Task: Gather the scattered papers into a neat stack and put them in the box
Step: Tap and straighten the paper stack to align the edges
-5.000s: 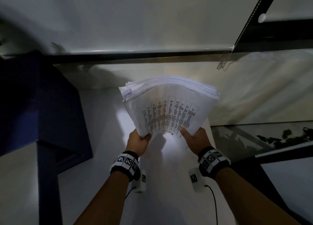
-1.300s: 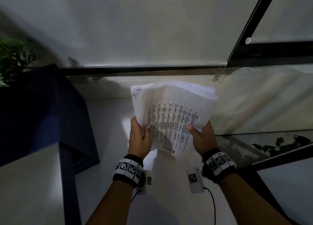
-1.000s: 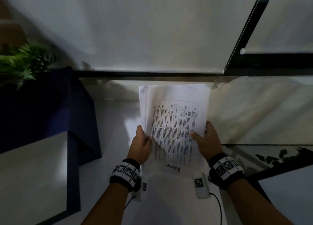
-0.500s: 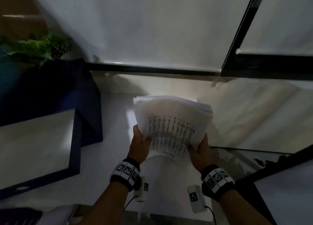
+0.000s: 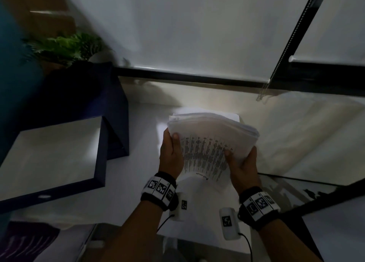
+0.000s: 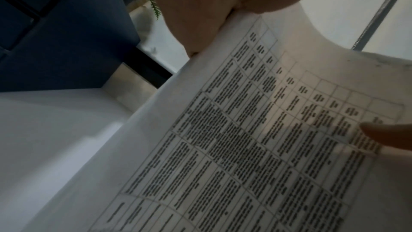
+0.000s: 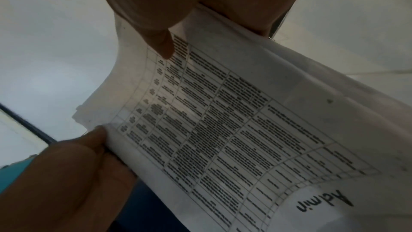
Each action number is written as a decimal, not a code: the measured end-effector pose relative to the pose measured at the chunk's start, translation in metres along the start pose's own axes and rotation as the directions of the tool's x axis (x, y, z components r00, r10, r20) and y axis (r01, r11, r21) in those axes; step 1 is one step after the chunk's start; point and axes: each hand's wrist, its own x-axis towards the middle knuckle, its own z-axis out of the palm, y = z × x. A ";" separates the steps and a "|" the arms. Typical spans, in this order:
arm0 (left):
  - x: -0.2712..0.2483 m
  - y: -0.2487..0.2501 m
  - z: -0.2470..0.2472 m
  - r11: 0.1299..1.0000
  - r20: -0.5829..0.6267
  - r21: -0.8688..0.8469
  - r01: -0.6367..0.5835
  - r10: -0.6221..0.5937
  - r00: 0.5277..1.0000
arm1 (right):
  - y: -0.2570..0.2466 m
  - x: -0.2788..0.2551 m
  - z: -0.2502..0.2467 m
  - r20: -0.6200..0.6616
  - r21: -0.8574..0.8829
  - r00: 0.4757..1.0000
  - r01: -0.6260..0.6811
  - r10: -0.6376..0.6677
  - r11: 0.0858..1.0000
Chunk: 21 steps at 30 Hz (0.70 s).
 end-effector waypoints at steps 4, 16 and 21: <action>0.000 0.001 -0.003 0.988 0.043 -0.151 -0.002 0.009 0.999 | -0.005 0.003 0.000 -0.044 0.024 0.999 0.012 -0.011 1.000; 0.026 0.047 0.005 0.983 -0.191 -0.182 -0.022 -0.014 0.981 | -0.041 0.012 0.002 -0.116 0.132 0.990 0.097 -0.082 0.986; 0.022 0.047 0.005 0.977 -0.175 -0.209 -0.040 0.003 0.985 | -0.057 0.018 0.004 -0.204 0.110 0.974 0.118 -0.094 0.987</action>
